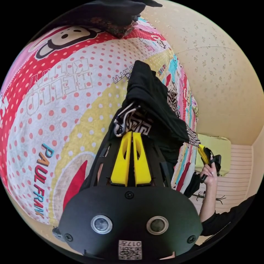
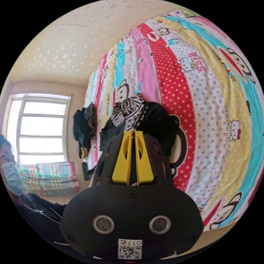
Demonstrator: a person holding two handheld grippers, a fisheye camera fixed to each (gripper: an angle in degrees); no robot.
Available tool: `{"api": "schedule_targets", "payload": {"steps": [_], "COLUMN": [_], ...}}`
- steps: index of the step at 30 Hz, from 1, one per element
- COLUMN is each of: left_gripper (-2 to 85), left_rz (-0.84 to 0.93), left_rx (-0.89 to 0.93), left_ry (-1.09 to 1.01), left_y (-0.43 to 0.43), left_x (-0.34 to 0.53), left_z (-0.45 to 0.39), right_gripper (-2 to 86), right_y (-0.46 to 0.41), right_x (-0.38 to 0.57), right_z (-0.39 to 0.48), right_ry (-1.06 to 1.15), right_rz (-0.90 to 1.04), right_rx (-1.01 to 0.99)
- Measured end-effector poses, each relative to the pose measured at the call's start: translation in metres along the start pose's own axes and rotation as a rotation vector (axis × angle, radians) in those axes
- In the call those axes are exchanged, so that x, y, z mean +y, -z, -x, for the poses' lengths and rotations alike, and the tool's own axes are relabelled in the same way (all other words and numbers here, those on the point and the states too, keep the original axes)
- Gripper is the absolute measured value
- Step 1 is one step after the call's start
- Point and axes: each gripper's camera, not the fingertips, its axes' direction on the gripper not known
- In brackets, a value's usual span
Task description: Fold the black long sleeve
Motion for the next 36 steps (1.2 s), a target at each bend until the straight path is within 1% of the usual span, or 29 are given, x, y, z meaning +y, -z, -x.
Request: {"api": "schedule_targets", "payload": {"steps": [2, 4, 8, 10, 12, 13, 15, 16, 18, 19, 20, 21, 22, 24, 26, 27, 29, 31, 32, 34, 36], "left_gripper": [0.3, 2.9, 5.4, 5.6, 5.6, 5.4, 4.7, 3.8, 0.7, 0.1, -0.1, -0.3, -0.4, -0.1, 1.2, 2.9, 5.0, 6.6, 6.9, 8.2, 8.5], "left_rz": [-0.003, 0.005, -0.018, -0.094, -0.139, -0.157, -0.158, -0.142, -0.121, -0.075, -0.038, 0.037, 0.028, 0.012, -0.012, -0.012, 0.036, 0.160, 0.204, 0.391, 0.463], "left_rx": [0.008, 0.031, 0.071, 0.070, 0.051, 0.048, 0.024, -0.021, -0.108, -0.189, -0.223, -0.205, -0.115, -0.060, -0.047, -0.011, 0.017, 0.016, 0.018, 0.021, 0.020], "left_ry": [-0.001, 0.011, -0.013, -0.109, -0.196, -0.257, -0.297, -0.268, -0.261, -0.253, -0.239, -0.218, -0.176, -0.148, -0.213, -0.286, -0.371, -0.454, -0.464, -0.445, -0.415], "left_y": [0.001, 0.004, 0.027, 0.053, 0.065, 0.068, 0.060, 0.051, 0.036, 0.023, 0.017, 0.009, 0.018, 0.039, 0.066, 0.082, 0.102, 0.120, 0.122, 0.129, 0.142], "left_x": [0.001, 0.002, 0.000, -0.001, -0.006, -0.012, -0.024, -0.034, -0.045, -0.051, -0.053, -0.057, -0.058, -0.056, -0.047, -0.038, -0.024, 0.002, 0.009, 0.038, 0.060], "left_z": [0.002, 0.005, -0.006, -0.028, -0.047, -0.058, -0.066, -0.064, -0.056, -0.047, -0.041, -0.027, -0.015, -0.007, -0.007, -0.008, -0.004, 0.014, 0.021, 0.054, 0.075], "right_gripper": [3.4, 3.8, 5.7, 6.1, 6.4, 6.3, 6.0, 5.7, 5.3, 5.0, 5.0, 5.0, 5.4, 6.6, 7.5, 7.6, 7.9, 7.9, 8.0, 8.5, 9.5], "right_y": [-0.027, -0.045, -0.048, -0.041, -0.035, -0.035, -0.044, -0.055, -0.080, -0.101, -0.120, -0.123, -0.119, -0.105, -0.075, -0.068, -0.045, -0.029, -0.018, -0.004, 0.008], "right_x": [0.005, 0.012, 0.027, 0.032, 0.036, 0.037, 0.035, 0.030, 0.020, 0.012, 0.007, 0.006, 0.005, 0.010, 0.033, 0.040, 0.075, 0.108, 0.134, 0.172, 0.203], "right_z": [-0.032, -0.044, -0.025, -0.006, 0.021, 0.040, 0.063, 0.072, 0.075, 0.069, 0.063, 0.065, 0.072, 0.087, 0.104, 0.105, 0.098, 0.085, 0.075, 0.061, 0.049], "right_ry": [-0.055, -0.081, -0.111, -0.124, -0.075, -0.013, 0.096, 0.144, 0.182, 0.166, 0.162, 0.182, 0.221, 0.297, 0.401, 0.412, 0.384, 0.316, 0.268, 0.180, 0.095], "right_rz": [0.093, 0.144, 0.123, 0.090, 0.034, -0.009, -0.048, -0.039, 0.012, 0.089, 0.185, 0.192, 0.186, 0.175, 0.135, 0.140, 0.213, 0.247, 0.235, 0.240, 0.247], "right_rx": [0.110, 0.117, 0.129, 0.173, 0.212, 0.228, 0.232, 0.242, 0.299, 0.383, 0.440, 0.436, 0.432, 0.437, 0.399, 0.374, 0.250, 0.188, 0.171, 0.135, 0.095]}}
